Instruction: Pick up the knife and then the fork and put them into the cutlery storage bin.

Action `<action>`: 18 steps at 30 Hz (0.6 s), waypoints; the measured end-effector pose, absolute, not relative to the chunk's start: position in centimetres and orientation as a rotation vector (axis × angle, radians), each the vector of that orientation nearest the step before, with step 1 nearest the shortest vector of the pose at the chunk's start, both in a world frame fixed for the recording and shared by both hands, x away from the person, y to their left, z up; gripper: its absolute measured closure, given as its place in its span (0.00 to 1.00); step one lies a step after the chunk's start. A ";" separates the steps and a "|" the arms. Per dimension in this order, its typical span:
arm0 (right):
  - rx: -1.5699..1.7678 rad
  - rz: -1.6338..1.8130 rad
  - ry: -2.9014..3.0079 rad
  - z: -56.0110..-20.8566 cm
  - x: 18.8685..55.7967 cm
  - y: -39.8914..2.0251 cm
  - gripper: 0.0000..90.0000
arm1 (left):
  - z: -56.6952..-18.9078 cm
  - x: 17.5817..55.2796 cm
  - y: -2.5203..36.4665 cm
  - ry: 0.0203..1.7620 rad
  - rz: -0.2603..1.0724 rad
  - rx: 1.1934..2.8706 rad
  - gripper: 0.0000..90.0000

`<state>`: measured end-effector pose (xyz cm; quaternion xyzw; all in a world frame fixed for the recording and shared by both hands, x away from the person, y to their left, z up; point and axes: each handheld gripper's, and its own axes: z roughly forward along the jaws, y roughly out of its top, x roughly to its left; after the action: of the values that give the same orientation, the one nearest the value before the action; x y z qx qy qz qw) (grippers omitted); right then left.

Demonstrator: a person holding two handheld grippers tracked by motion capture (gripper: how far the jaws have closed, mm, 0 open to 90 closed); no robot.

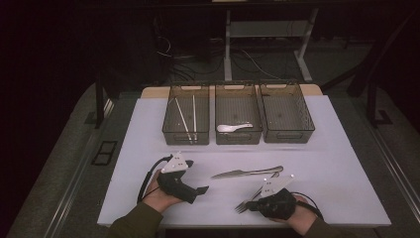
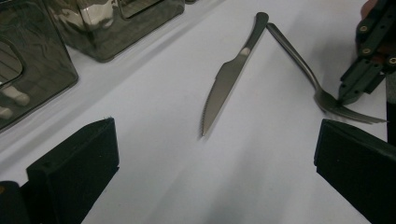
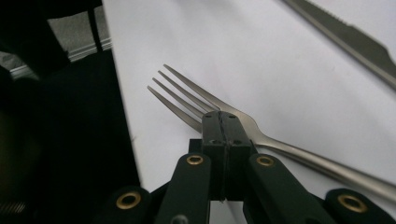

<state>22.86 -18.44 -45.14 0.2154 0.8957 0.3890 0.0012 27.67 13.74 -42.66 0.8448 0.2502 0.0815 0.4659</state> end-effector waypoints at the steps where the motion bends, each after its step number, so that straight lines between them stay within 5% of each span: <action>1: 0.677 1.223 2.808 -45.2 23.0 -18.3 1.00 | -42.7 27.6 13.7 0.623 0.198 2.067 0.00; 18: 0.706 1.238 2.743 -45.4 26.8 -15.1 1.00 | -42.6 27.7 14.0 0.622 0.200 2.069 0.00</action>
<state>26.77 -15.05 -45.44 0.2284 0.8871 0.4004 0.0249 27.75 13.98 -42.60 0.8432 0.2536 0.0817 0.4670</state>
